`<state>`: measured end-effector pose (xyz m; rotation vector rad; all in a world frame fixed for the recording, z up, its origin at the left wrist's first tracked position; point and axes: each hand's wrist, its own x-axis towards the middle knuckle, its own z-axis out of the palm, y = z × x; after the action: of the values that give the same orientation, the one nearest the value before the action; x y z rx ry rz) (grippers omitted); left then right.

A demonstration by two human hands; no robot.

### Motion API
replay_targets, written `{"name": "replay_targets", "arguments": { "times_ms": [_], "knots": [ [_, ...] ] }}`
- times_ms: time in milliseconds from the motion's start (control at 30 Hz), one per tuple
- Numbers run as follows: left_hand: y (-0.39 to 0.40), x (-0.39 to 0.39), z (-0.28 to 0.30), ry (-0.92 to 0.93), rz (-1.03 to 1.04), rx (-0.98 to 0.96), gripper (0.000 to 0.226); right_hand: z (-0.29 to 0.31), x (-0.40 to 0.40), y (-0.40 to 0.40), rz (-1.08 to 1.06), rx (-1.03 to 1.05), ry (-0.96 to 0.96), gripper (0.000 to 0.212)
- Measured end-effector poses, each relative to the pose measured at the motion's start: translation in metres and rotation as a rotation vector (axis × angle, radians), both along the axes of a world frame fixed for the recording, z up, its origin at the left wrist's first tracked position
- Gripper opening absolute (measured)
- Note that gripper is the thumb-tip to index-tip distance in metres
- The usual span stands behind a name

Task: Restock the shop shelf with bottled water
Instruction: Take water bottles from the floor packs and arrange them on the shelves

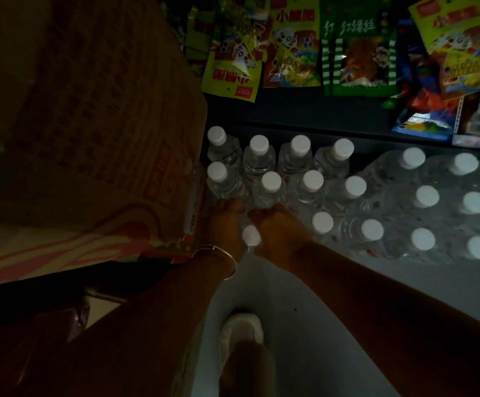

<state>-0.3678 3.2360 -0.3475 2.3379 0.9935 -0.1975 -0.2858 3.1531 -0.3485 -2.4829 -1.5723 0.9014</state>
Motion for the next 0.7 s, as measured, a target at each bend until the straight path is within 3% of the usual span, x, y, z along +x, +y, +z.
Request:
{"name": "replay_targets", "arguments": {
  "times_ms": [167,333,500,600,700],
  "knots": [
    [0.001,-0.001,0.012,-0.027,0.008,-0.003,0.035,0.017,0.008,0.004,-0.106,0.017,0.109,0.045],
    [-0.008,0.008,0.072,-0.151,0.032,-0.020,0.020,0.091,0.024,-0.005,-0.106,0.080,0.188,0.032],
    [-0.023,0.031,0.196,-0.295,0.181,-0.167,0.012,0.220,0.045,-0.017,-0.077,0.121,0.169,0.018],
    [-0.028,0.044,0.295,-0.329,-0.024,-0.062,0.019,0.325,0.061,-0.028,-0.066,0.206,0.084,0.024],
    [-0.033,0.059,0.403,-0.454,-0.070,-0.099,0.019,0.438,0.075,-0.038,-0.063,0.262,0.024,0.026]
  ]
}}
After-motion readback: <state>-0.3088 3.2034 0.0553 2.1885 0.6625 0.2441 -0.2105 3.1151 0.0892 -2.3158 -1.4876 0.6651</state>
